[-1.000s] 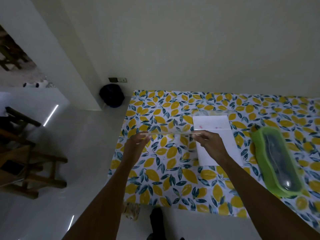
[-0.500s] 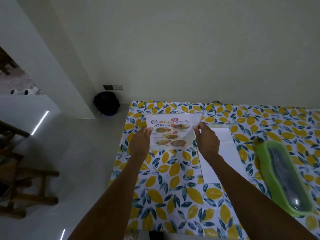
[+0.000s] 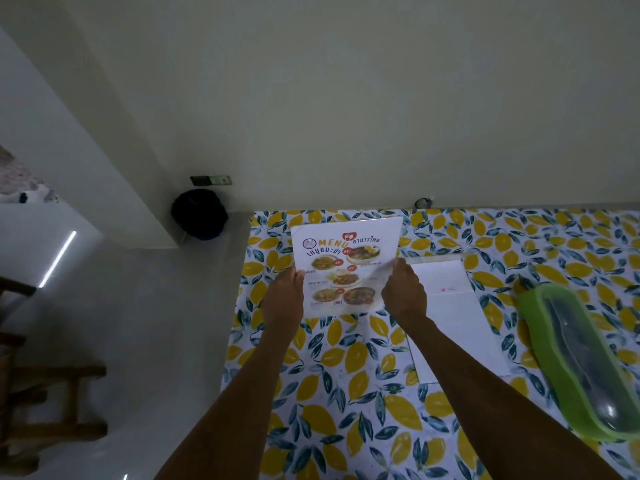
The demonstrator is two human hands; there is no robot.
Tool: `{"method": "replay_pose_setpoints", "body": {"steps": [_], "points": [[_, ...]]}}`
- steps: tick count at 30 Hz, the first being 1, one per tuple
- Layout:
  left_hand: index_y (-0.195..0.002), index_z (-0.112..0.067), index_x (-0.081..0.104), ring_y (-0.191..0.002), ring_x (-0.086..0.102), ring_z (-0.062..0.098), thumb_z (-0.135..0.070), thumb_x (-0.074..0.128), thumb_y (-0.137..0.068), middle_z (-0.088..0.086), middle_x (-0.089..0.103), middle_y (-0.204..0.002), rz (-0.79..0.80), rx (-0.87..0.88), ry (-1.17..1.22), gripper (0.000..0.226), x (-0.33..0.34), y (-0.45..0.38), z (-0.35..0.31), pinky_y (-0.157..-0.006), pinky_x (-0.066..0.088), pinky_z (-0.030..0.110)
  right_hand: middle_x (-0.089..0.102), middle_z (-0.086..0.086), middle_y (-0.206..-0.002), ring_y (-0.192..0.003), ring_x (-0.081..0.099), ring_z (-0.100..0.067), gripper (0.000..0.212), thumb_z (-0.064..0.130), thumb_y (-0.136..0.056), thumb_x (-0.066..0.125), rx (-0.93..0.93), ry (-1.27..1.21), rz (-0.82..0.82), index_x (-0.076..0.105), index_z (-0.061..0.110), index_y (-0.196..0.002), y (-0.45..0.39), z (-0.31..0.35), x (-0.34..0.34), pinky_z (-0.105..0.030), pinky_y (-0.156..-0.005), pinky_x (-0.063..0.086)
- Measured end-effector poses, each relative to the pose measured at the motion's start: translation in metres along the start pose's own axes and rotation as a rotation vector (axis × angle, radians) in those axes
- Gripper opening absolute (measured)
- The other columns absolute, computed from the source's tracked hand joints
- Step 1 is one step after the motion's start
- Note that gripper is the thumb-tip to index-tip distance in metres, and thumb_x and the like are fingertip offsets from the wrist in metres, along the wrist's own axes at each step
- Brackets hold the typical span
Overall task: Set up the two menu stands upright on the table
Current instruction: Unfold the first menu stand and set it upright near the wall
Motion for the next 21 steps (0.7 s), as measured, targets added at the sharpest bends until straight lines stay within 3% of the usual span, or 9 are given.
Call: {"method": "replay_pose_setpoints", "body": {"steps": [4, 10, 13, 16, 21], "points": [[-0.114, -0.01, 0.059, -0.082, 0.062, 0.028, -0.016, 0.047, -0.099, 0.011, 0.068, -0.1, 0.15, -0.063, 0.072, 0.02, 0.014, 0.011, 0.01, -0.064, 0.043, 0.033, 0.06, -0.023, -0.127, -0.118, 0.057, -0.041, 0.049, 0.006, -0.087, 0.052, 0.022, -0.142, 0.151, 0.043, 0.003, -0.136, -0.001, -0.011, 0.013, -0.043, -0.093, 0.048], [-0.135, -0.014, 0.048, -0.111, 0.061, 0.024, -0.018, 0.061, -0.094, 0.005, 0.062, -0.125, 0.217, -0.134, 0.219, 0.043, 0.031, 0.029, 0.009, -0.083, 0.048, 0.032, 0.053, -0.013, -0.143, -0.125, 0.055, -0.036, 0.066, 0.011, -0.09, 0.05, 0.016, -0.294, 0.33, 0.029, 0.018, -0.152, 0.003, -0.035, 0.018, -0.045, -0.098, 0.05], [-0.131, -0.01, 0.047, -0.114, 0.058, 0.03, -0.027, 0.061, -0.094, 0.01, 0.057, -0.126, 0.207, -0.237, 0.041, 0.043, 0.038, 0.042, 0.012, -0.082, 0.049, 0.037, 0.053, -0.012, -0.145, -0.126, 0.055, -0.034, 0.063, 0.02, -0.095, 0.054, 0.027, -0.309, 0.332, 0.029, 0.017, -0.152, 0.004, -0.061, 0.01, -0.048, -0.101, 0.049], [-0.138, -0.007, 0.035, -0.121, 0.051, 0.035, -0.041, 0.056, -0.094, 0.017, 0.045, -0.136, 0.274, -0.34, -0.248, 0.06, 0.057, 0.061, 0.007, -0.091, 0.05, 0.046, 0.054, -0.014, -0.144, -0.129, 0.054, -0.032, 0.063, 0.021, -0.094, 0.058, 0.002, -0.208, 0.341, 0.032, 0.016, -0.151, 0.005, -0.094, 0.001, -0.045, -0.104, 0.046], [-0.145, -0.007, 0.028, -0.13, 0.045, 0.034, -0.043, 0.054, -0.095, 0.017, 0.035, -0.149, 0.363, -0.309, -0.292, 0.066, 0.109, 0.096, -0.041, -0.099, 0.047, 0.045, 0.06, -0.015, -0.134, -0.123, 0.057, -0.032, 0.057, 0.025, -0.093, 0.061, -0.033, -0.119, 0.376, 0.039, 0.014, -0.144, -0.004, -0.148, -0.02, -0.042, -0.1, 0.048]]}}
Point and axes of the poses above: each hand's wrist, its own y-axis away from the middle knuckle, its own x-axis out of the palm, z = x × y, the point moved 4 cm from there along -y, towards the middle knuckle
